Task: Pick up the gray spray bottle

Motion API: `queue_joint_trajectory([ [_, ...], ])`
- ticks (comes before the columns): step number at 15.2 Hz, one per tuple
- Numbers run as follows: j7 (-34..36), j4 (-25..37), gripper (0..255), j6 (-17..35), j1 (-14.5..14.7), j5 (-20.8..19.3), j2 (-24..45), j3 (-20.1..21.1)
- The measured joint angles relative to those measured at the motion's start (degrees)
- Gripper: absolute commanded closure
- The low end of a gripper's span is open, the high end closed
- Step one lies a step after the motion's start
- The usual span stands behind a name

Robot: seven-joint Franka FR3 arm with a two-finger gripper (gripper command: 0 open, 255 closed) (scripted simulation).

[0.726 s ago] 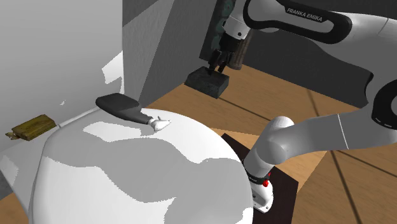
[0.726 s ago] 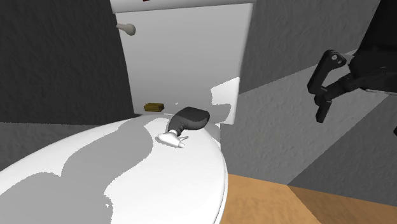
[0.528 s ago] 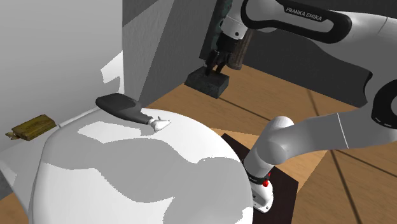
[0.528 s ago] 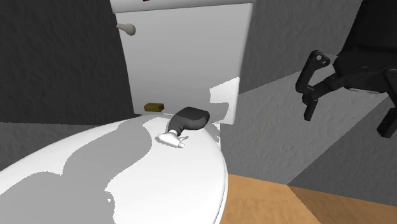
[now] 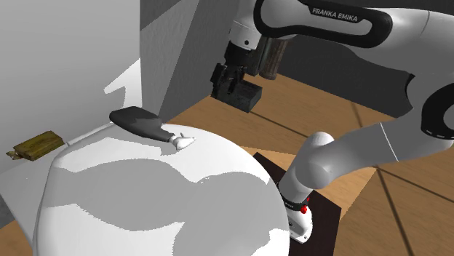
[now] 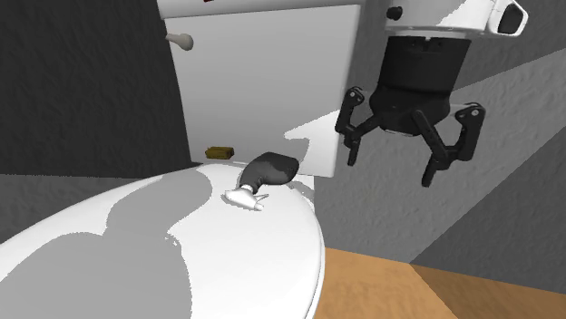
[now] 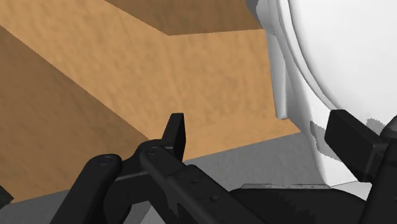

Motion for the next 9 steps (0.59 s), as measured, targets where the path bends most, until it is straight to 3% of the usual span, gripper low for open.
queue_joint_trajectory([
  [9,11.83,6.41,0,3.2,3.21,5.44,10.71,9.27],
])
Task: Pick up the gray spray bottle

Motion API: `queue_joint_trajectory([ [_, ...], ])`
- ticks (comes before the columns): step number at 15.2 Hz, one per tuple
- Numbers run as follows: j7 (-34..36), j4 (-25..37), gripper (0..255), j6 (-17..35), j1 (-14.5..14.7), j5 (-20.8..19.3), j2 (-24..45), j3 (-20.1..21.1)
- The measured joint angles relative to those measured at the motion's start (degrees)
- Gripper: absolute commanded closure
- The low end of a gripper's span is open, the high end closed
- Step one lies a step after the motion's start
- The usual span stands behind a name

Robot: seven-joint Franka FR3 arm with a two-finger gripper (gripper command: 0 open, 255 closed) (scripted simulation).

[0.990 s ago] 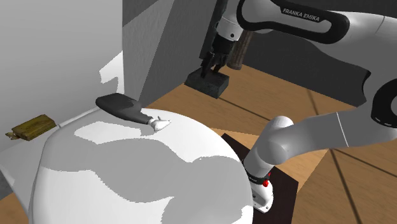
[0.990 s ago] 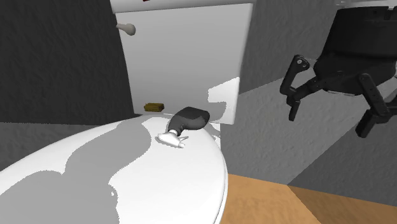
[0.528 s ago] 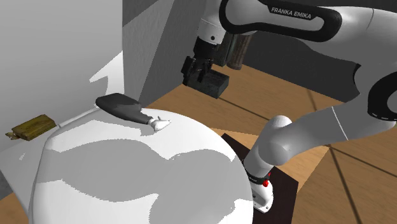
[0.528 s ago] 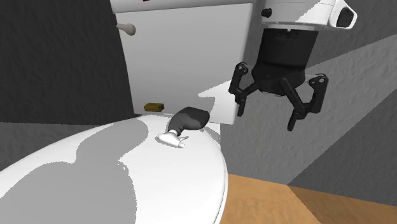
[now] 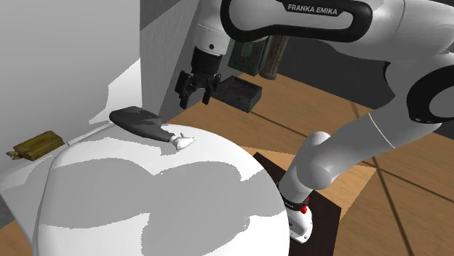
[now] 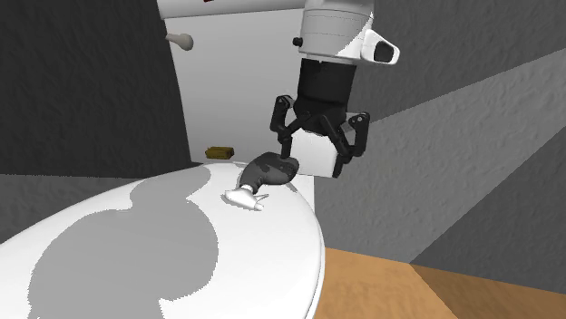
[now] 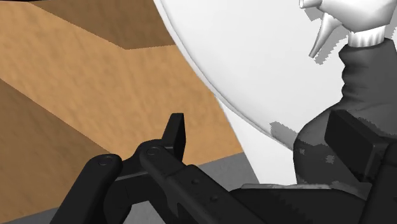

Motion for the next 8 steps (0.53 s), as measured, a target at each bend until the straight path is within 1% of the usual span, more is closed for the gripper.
queue_joint_trajectory([
  [4,5.04,4.19,0,1.36,1.04,1.2,5.8,3.67],
  [8,10.27,8.7,0,3.12,2.09,1.5,12.21,7.3],
])
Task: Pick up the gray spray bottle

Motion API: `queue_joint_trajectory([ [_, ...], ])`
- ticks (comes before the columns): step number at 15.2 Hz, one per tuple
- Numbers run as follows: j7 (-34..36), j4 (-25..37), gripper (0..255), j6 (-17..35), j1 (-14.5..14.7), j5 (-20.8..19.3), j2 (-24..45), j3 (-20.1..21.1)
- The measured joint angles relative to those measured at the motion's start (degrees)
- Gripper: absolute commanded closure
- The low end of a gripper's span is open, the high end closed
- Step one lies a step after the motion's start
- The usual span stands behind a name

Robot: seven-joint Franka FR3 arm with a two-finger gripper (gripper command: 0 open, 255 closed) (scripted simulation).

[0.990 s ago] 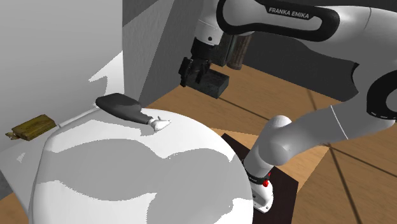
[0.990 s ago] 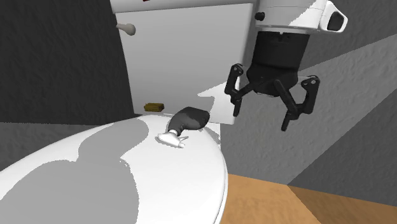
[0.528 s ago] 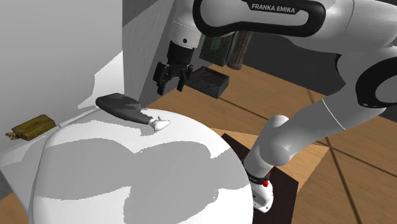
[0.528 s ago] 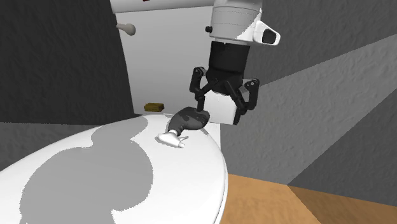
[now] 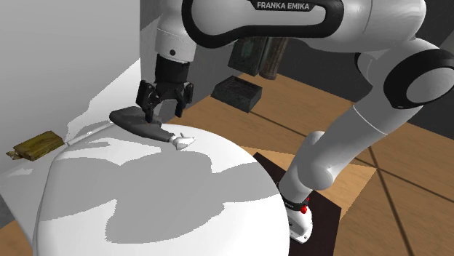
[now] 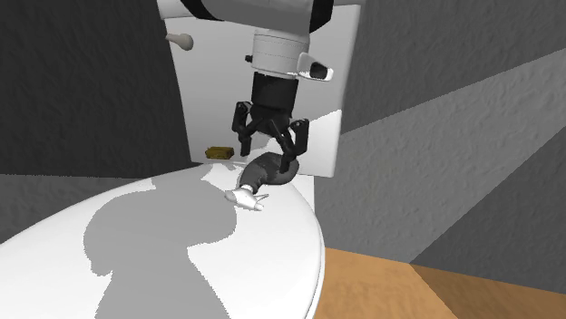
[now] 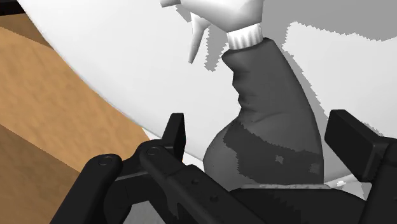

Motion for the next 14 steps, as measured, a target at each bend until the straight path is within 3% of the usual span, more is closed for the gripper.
queue_joint_trajectory([
  [3,3.07,3.73,0,0.48,0.58,-0.54,4.24,1.86],
  [10,2.93,-0.45,0,5.59,0.96,-0.25,5.25,2.6],
  [11,2.9,-0.57,255,5.77,0.96,-0.26,5.31,2.61],
  [14,2.86,-0.7,255,5.95,0.96,-0.25,5.32,2.62],
])
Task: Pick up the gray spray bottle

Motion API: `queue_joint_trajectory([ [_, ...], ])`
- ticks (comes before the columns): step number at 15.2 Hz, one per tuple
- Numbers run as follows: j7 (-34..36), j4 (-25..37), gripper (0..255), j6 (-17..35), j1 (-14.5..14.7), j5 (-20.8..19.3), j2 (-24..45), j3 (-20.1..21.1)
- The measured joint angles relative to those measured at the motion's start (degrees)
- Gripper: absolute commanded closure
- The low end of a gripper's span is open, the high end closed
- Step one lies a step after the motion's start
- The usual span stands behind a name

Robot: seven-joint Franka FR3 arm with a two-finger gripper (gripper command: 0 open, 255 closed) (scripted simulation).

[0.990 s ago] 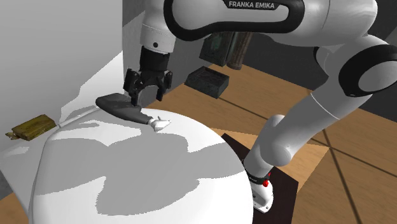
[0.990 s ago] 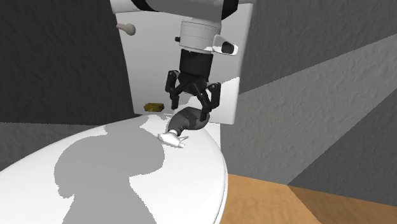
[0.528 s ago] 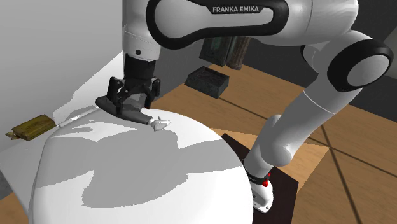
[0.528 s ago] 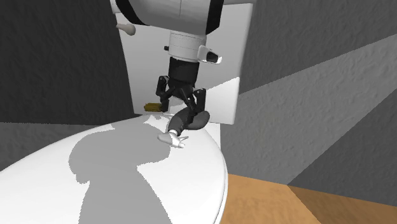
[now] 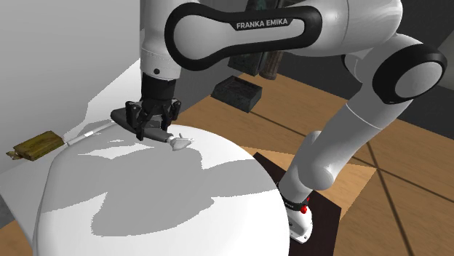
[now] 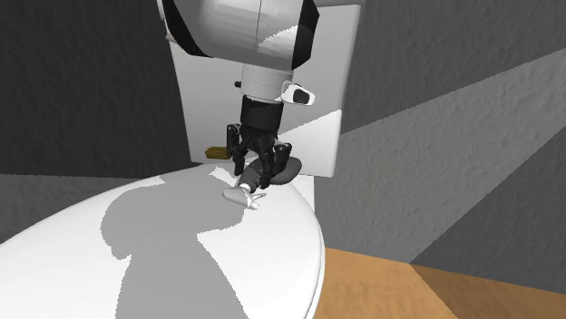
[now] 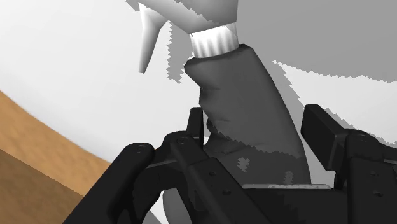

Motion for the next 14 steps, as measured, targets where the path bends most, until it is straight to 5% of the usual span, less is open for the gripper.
queue_joint_trajectory([
  [14,0.58,3.64,255,-4.35,-0.17,-0.12,-0.77,-0.38],
])
